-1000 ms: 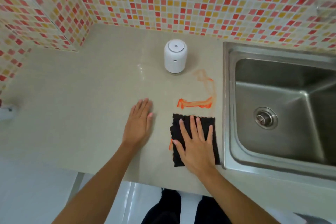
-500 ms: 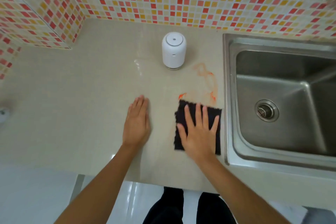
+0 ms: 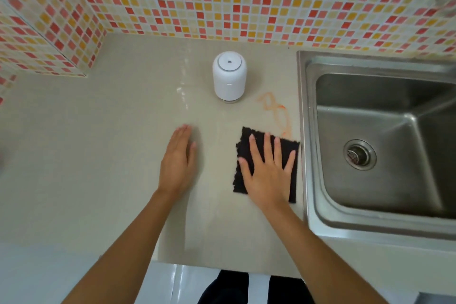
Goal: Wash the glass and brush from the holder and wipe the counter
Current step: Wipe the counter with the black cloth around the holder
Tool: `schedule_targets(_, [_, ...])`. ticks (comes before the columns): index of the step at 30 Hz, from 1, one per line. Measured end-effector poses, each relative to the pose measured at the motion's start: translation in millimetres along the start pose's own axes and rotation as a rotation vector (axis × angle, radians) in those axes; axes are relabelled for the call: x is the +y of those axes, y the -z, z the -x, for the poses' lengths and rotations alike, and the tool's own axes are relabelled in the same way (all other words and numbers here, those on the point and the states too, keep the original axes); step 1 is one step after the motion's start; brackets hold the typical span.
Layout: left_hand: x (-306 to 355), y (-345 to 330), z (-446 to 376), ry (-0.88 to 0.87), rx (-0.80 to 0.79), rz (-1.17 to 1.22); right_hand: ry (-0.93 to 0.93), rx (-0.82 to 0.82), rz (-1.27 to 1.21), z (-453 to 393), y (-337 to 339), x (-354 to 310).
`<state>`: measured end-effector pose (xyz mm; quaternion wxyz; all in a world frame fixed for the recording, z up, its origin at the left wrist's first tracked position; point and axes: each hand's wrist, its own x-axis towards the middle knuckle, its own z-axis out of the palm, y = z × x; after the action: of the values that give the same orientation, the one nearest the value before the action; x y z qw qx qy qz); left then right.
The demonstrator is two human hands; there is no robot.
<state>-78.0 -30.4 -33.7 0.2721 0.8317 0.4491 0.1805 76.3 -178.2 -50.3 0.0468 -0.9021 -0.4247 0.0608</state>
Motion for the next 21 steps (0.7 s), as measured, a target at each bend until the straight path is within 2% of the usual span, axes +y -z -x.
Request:
schedule_targets(2, [8,3,-20,-0.006,-0.013,0.004,0.031,-0.023,-0.01,34,-2,-14])
schedule_targets(4, [23,5,-46,-0.021,-0.013,0.022,0.14,-0.059,-0.019,57,-3,-22])
schedule_targets(7, [46,5,-85,-0.047,-0.051,0.064,0.262,-0.081,0.001,35,2,-8])
schedule_targets(11, [62,-8,-125,-0.036,-0.095,0.193,0.043,-0.003,0.052,-38,6,24])
schedule_targets(14, [65,-19,-136,-0.045,-0.108,0.352,-0.01,0.013,0.037,-33,4,25])
schedule_targets(18, [65,-32,-146,0.001,-0.123,0.468,0.114,-0.045,-0.001,33,3,12])
schedule_targets(21, [66,-36,-153,0.006,-0.1,0.465,0.237,-0.07,0.008,13,5,19])
